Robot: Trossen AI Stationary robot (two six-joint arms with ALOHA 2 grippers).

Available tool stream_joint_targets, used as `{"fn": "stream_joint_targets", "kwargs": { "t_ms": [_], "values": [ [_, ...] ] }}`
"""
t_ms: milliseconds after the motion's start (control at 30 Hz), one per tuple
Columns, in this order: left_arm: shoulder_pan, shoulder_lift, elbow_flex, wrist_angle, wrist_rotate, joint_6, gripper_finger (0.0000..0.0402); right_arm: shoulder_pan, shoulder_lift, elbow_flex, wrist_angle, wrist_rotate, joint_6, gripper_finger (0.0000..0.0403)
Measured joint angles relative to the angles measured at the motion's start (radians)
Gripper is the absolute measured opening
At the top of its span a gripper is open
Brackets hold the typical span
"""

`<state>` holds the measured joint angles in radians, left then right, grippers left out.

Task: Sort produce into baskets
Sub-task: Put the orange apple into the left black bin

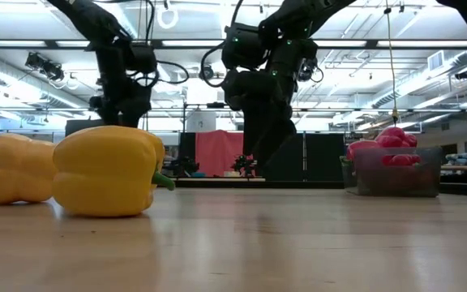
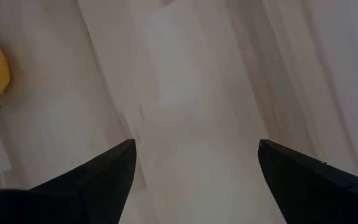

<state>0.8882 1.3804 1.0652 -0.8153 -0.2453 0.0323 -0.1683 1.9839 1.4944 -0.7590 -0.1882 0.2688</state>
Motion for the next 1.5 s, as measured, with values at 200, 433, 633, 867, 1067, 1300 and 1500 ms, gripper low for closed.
{"fn": "stream_joint_targets", "kwargs": {
  "t_ms": [200,433,633,867,1067,1300,1500],
  "values": [
    [-0.048,-0.043,0.034,-0.086,0.255,0.118,0.0376,-0.021,0.0,0.0,-0.004,-0.013,-0.021,0.0345],
    [-0.233,-0.044,0.033,-0.247,0.372,0.183,0.0372,-0.04,0.0,0.0,-0.024,-0.018,-0.062,0.0345],
    [-0.472,-0.043,0.017,-0.32,0.403,0.331,0.0358,-0.061,0.0,0.0,-0.064,-0.016,-0.087,0.0345],
    [-0.62,-0.042,-0.054,-0.285,0.443,0.35,0.0359,-0.071,0.0,0.0,-0.118,0.0,-0.116,0.0345],
    [-0.675,-0.042,-0.122,-0.217,0.418,0.402,0.0377,-0.071,0.0,0.0,-0.103,0.037,-0.116,0.0345],
    [-0.687,-0.042,-0.193,-0.084,0.367,0.408,0.0398,-0.071,0.0,0.0,-0.103,0.037,-0.116,0.0345],
    [-0.688,-0.036,-0.26,-0.056,0.368,0.448,0.0399,-0.071,0.001,0.0,-0.102,0.037,-0.111,0.0345]
  ]
}}
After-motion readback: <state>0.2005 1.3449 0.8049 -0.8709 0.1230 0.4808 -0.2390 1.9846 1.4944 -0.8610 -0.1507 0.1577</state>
